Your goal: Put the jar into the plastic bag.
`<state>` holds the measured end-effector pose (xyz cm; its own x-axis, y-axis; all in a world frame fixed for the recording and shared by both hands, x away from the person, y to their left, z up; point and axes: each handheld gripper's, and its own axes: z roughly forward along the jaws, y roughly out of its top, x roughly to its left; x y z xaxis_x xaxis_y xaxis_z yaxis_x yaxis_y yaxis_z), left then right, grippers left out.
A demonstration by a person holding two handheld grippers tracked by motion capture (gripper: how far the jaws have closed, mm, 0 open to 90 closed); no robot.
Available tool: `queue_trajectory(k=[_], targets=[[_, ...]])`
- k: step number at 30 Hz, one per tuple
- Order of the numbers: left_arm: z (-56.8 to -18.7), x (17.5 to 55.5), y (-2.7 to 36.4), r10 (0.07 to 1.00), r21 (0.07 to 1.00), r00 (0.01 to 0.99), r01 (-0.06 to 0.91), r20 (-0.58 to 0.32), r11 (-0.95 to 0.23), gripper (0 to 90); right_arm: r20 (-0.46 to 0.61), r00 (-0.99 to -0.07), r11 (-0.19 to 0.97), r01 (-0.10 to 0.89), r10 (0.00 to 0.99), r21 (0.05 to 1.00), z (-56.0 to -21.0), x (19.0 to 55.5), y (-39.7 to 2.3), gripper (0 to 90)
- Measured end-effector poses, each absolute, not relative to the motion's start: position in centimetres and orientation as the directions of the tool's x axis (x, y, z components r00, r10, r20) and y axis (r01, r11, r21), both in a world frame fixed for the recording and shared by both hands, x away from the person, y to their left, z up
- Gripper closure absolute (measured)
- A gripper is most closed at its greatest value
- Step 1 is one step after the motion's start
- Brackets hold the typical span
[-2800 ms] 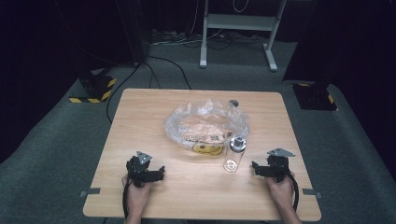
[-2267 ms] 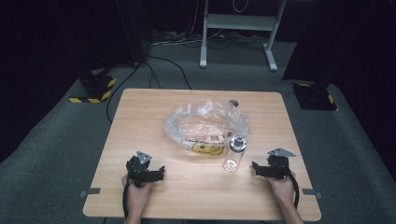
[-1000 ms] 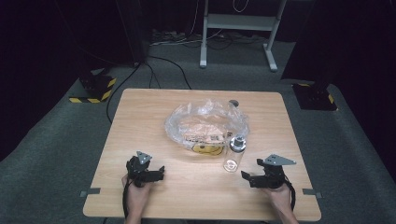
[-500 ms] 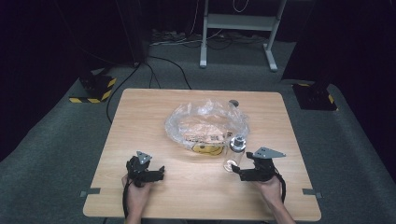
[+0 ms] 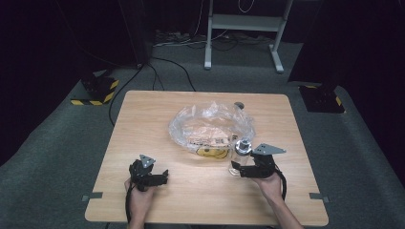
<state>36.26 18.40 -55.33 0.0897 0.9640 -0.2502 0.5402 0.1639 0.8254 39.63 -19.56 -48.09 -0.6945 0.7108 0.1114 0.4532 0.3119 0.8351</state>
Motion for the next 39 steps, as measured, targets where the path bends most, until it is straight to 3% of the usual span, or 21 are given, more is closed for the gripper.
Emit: queue_trajectory(k=[18, 39], targets=[[-55.3, 36.3, 18.4, 0.964, 0.825, 0.090, 0.540, -0.251, 0.164, 4.6, 0.054, -0.704, 0.327, 0.395, 0.708, 0.859, -47.3, 39.8, -18.7, 30.0], [-55.3, 36.3, 18.4, 0.964, 0.824, 0.091, 0.543, -0.249, 0.161, 4.6, 0.029, -0.719, 0.352, 0.374, 0.695, 0.858, -46.7, 39.8, -18.9, 31.8]])
